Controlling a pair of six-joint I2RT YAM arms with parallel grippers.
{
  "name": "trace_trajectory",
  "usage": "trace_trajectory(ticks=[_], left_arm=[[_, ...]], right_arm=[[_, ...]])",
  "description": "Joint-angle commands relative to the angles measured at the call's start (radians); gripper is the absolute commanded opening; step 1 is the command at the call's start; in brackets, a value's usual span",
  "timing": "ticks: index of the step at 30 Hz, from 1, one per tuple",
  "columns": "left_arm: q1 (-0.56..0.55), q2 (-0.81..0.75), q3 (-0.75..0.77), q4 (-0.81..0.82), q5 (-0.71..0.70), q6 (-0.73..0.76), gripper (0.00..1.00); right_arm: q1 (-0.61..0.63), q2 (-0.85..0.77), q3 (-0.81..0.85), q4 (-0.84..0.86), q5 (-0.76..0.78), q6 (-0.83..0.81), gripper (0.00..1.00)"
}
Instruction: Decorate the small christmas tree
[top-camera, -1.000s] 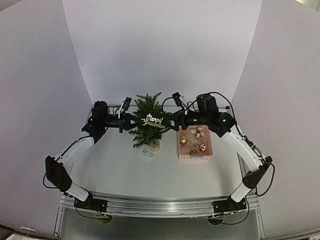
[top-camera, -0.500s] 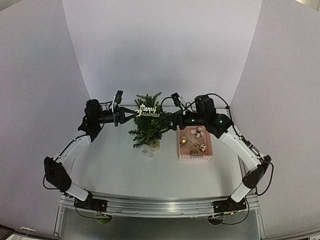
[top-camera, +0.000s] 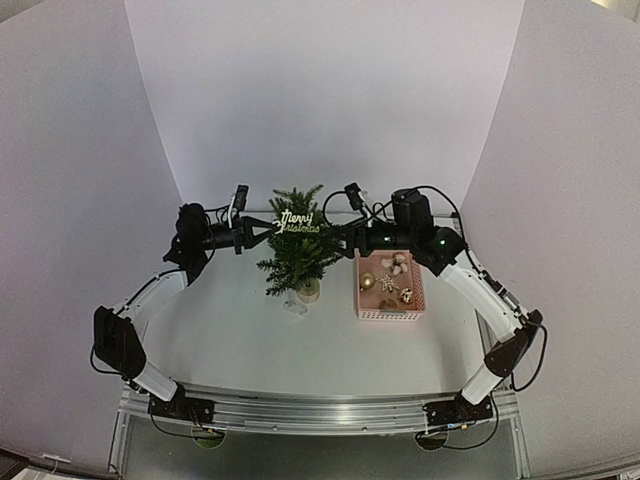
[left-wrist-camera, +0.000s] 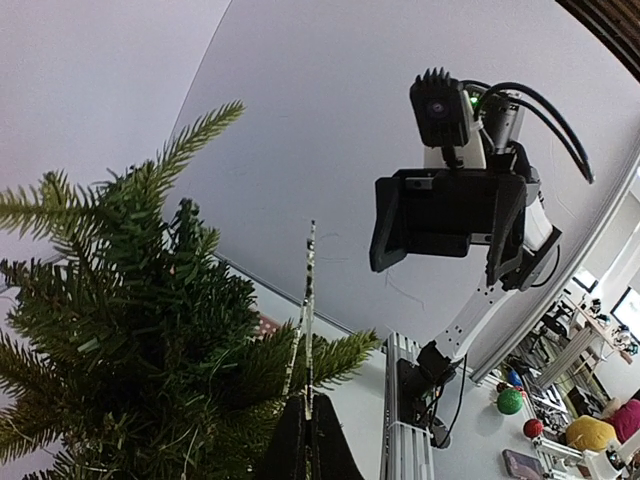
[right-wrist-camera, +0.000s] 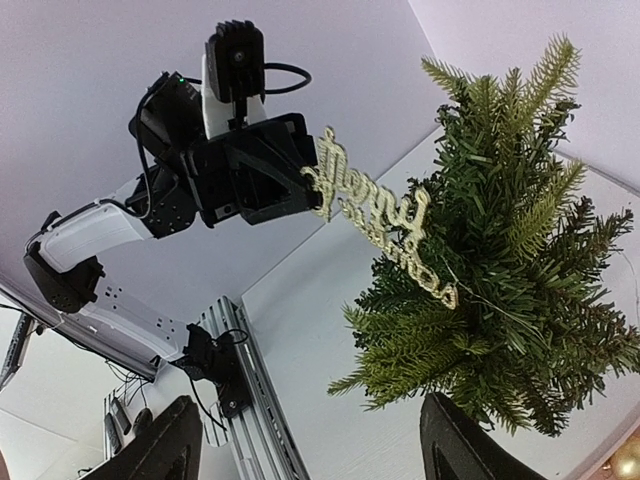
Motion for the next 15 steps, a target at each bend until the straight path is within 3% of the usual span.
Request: trace_trajectory(ticks=[1, 15], left_arm=[[0.0, 0.015, -0.021, 0.007, 0.004, 0.065, 0.0], [0.0, 0.035, -0.093, -0.027, 0.021, 0.158, 0.0]], right_arm=[[-0.005, -0.008, -0.002, 0.032, -0.006, -0.002, 0.73], [-0.006, -0.003, -0.009, 0.04, -0.013, 0.006, 0.73]])
